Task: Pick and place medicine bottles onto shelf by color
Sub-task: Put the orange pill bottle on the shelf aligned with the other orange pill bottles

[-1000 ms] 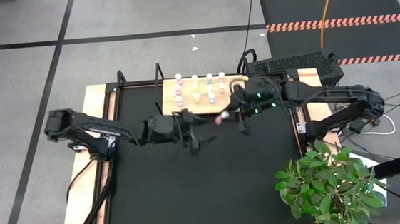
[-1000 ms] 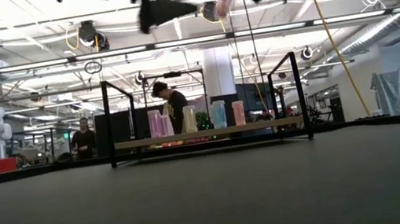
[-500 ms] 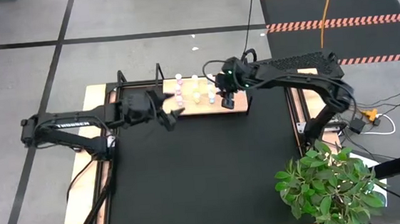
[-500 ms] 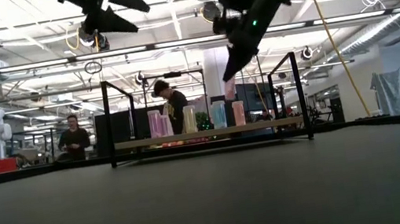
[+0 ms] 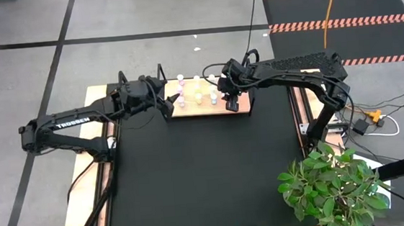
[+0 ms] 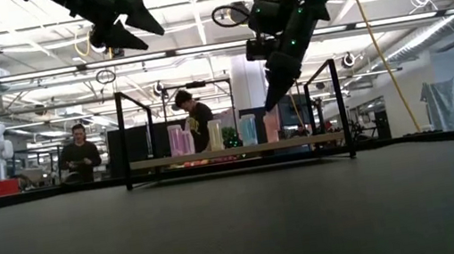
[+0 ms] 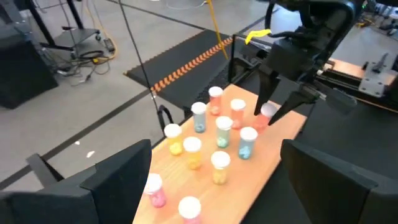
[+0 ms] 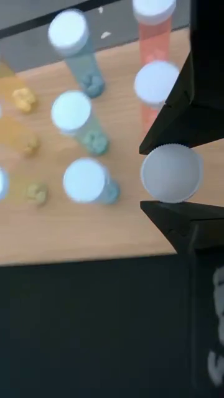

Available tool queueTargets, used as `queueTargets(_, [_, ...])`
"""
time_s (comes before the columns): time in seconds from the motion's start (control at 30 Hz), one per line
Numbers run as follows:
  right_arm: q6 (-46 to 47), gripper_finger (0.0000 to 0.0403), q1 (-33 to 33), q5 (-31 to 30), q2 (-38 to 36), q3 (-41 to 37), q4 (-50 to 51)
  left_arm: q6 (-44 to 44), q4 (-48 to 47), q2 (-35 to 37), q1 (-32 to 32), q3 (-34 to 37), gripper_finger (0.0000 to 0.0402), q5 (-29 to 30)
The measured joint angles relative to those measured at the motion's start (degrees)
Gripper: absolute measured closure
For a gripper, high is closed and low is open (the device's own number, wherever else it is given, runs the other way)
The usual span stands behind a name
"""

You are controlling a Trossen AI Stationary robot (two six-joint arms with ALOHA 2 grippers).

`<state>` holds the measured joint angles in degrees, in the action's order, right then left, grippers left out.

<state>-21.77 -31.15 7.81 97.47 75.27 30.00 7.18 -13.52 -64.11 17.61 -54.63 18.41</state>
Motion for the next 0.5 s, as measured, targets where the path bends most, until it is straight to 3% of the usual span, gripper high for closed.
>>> queueTargets(0.5, [-1.48,0.0287,-1.04,1.49,3.61,-0.01,-0.40,0.89,0.09,0.01,2.86,0.00,0.0046,-0.24])
